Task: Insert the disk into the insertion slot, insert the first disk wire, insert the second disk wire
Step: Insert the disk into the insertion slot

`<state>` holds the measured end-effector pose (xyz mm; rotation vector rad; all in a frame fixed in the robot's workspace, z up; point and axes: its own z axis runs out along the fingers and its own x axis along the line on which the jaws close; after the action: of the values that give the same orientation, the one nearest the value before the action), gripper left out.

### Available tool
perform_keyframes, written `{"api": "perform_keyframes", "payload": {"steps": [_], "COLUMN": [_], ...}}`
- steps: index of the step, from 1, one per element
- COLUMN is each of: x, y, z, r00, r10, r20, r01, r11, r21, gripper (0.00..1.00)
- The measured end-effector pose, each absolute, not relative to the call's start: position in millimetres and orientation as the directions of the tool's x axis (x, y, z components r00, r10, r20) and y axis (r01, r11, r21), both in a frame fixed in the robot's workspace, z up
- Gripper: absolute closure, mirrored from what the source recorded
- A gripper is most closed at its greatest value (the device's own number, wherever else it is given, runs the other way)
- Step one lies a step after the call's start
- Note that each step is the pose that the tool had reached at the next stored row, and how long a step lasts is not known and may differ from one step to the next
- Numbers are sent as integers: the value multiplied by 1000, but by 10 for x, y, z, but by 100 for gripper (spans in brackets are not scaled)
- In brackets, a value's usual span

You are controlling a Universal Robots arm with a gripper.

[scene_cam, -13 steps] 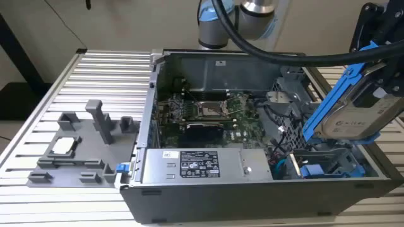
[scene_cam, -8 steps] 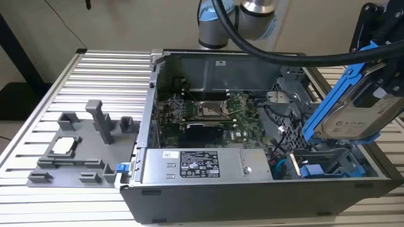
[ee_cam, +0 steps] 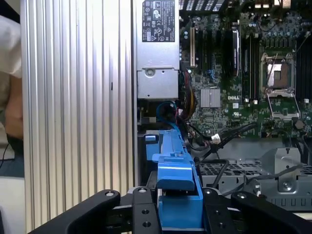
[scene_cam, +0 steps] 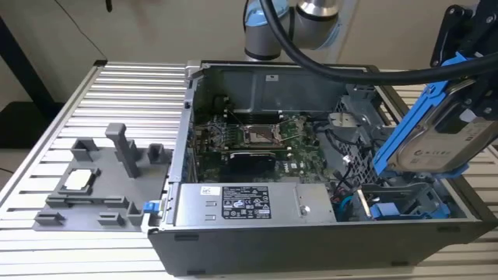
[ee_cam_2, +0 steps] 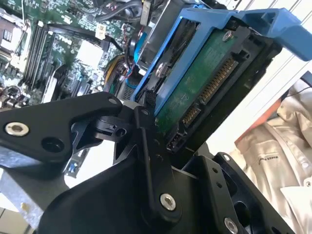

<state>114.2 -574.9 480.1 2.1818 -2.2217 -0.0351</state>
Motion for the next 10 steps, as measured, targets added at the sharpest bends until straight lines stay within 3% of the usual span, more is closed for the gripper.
{"api": "perform_keyframes", "payload": {"steps": [10], "x": [1142], "y": [-5749], "z": [4688], "r00": [-13], "r10": [-1000], "r20": [8], "r01": [-999], "r11": [13], "r21": [30], "gripper": [67]}}
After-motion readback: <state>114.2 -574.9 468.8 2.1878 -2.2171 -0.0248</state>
